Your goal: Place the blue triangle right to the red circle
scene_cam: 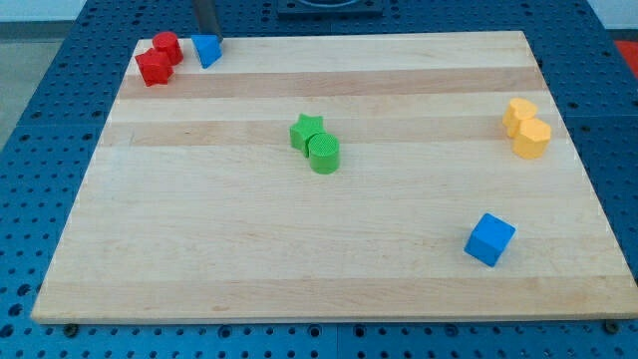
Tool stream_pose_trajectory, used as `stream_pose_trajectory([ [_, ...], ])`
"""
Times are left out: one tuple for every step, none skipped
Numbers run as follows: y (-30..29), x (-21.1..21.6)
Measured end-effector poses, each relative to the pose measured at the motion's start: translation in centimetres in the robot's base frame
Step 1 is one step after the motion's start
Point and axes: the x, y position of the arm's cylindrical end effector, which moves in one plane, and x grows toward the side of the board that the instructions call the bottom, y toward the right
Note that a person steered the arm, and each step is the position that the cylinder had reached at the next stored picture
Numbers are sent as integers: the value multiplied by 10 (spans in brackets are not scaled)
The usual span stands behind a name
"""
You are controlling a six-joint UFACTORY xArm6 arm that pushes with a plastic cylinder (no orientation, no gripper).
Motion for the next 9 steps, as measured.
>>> stream_pose_trajectory([
  [14,-1],
  [59,0],
  [65,8],
  [51,9],
  [57,16],
  [57,25],
  [55,28],
  [55,39],
  [48,45],
])
